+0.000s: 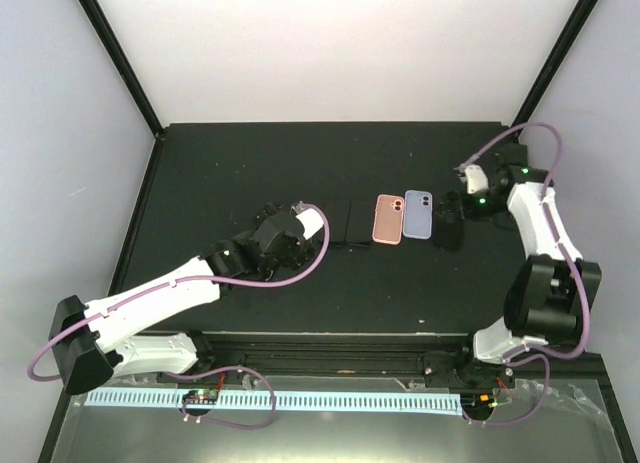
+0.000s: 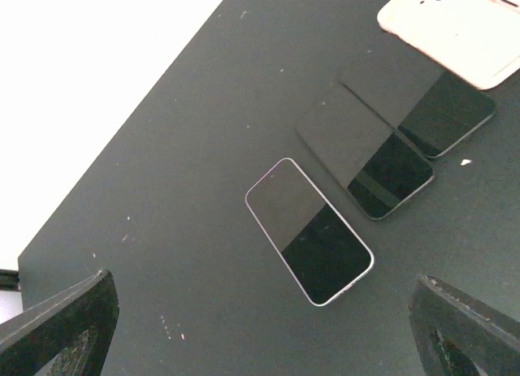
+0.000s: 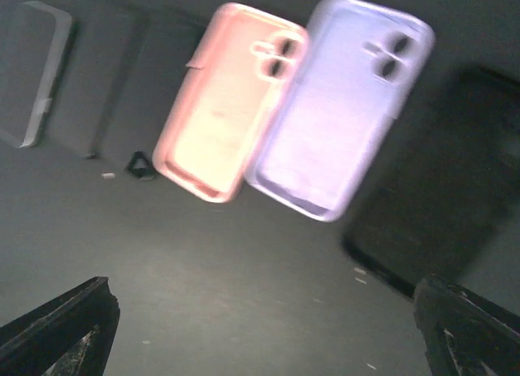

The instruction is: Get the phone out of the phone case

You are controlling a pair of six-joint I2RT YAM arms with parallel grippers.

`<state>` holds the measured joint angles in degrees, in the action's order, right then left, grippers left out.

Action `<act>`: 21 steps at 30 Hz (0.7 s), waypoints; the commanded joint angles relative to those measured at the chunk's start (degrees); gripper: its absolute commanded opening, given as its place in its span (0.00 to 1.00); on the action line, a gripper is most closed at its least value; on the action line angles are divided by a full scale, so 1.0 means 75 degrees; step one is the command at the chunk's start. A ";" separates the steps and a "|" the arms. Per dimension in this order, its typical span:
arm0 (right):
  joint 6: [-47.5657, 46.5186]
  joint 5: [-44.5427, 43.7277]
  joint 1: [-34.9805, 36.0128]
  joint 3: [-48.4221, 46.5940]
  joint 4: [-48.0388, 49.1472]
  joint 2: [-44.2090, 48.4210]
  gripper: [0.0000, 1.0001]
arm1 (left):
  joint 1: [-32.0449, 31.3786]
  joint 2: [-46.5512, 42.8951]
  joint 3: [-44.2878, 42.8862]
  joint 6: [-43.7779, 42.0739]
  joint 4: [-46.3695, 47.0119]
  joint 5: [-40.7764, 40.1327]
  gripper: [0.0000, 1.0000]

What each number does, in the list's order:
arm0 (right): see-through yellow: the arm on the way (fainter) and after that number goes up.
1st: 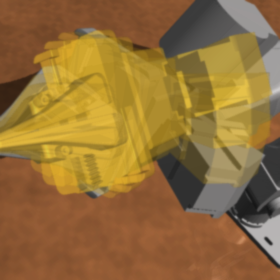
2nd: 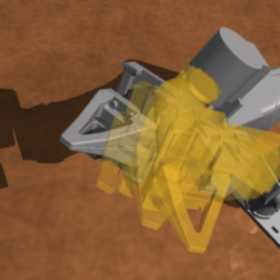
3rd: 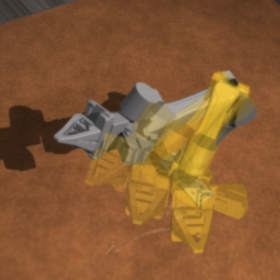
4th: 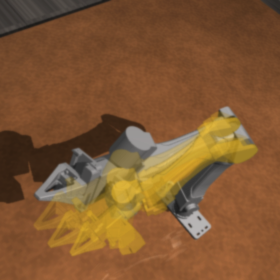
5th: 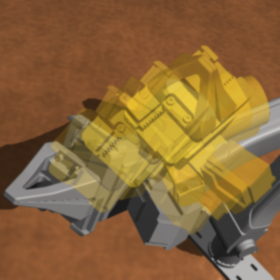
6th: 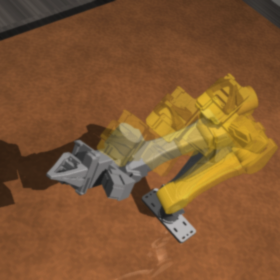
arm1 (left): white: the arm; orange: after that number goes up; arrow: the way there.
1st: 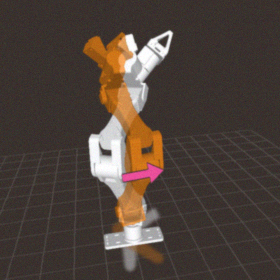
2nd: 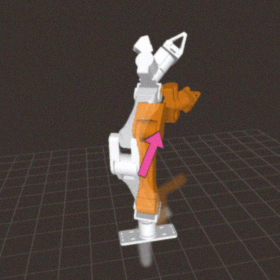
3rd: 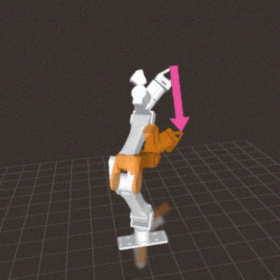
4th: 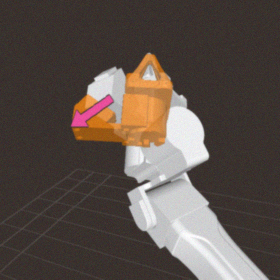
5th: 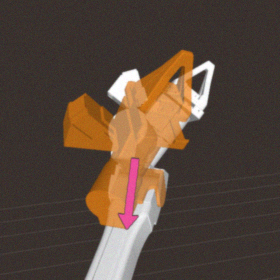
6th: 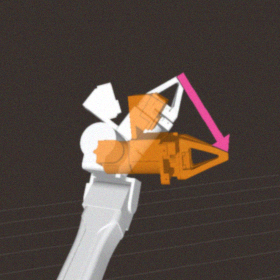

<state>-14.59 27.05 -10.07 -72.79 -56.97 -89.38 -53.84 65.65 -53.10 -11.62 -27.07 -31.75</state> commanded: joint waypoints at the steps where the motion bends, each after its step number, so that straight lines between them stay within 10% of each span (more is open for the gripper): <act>1: 0.0041 0.0284 0.1172 0.0040 0.0450 0.1267 1.00 | 0.0347 0.0119 -0.0151 0.0479 0.0095 -0.0164 0.99; 11: 0.0956 0.0187 0.1493 0.0124 0.2456 0.4112 1.00 | 0.1424 -0.0355 -0.0415 0.1691 -0.0025 -0.0799 0.99; 21: 0.3645 -0.2148 0.1487 0.4071 0.6176 0.6485 1.00 | 0.1805 -0.1954 0.0425 0.1713 0.1355 -0.0842 0.99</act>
<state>5.34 17.89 1.15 -48.53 -20.27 -40.77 -40.45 54.08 -52.21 0.86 -22.92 -36.38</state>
